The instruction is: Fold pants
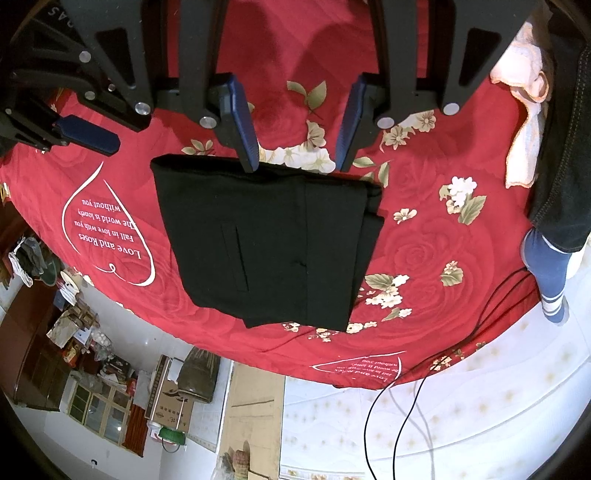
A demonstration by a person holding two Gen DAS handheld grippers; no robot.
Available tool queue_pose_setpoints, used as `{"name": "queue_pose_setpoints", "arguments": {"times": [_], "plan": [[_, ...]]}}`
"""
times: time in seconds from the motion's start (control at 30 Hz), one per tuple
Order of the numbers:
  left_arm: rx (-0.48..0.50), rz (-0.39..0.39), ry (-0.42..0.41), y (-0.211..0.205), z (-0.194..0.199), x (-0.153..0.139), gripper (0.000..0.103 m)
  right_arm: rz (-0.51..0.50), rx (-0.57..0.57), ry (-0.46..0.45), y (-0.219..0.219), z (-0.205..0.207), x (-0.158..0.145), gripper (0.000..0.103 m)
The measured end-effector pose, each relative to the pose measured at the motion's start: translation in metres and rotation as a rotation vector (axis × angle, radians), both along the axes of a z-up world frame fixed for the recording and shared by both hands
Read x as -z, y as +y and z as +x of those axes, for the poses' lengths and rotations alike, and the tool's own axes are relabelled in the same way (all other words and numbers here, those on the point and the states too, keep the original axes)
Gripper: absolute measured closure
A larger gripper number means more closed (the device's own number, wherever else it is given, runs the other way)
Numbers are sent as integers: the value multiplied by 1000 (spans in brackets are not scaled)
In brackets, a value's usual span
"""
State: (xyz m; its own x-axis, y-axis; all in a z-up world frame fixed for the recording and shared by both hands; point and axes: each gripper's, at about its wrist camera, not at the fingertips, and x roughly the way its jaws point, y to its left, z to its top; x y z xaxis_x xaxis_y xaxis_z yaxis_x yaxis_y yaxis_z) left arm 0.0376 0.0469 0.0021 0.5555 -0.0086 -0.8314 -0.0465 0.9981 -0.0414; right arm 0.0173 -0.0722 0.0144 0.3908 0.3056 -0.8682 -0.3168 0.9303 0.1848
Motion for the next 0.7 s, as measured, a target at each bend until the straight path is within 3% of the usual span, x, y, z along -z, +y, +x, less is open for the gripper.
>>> {"name": "queue_pose_setpoints", "arguments": {"times": [0.7], "plan": [[7, 14, 0, -5, 0, 0, 57, 0, 1, 12, 0, -1, 4, 62]]}}
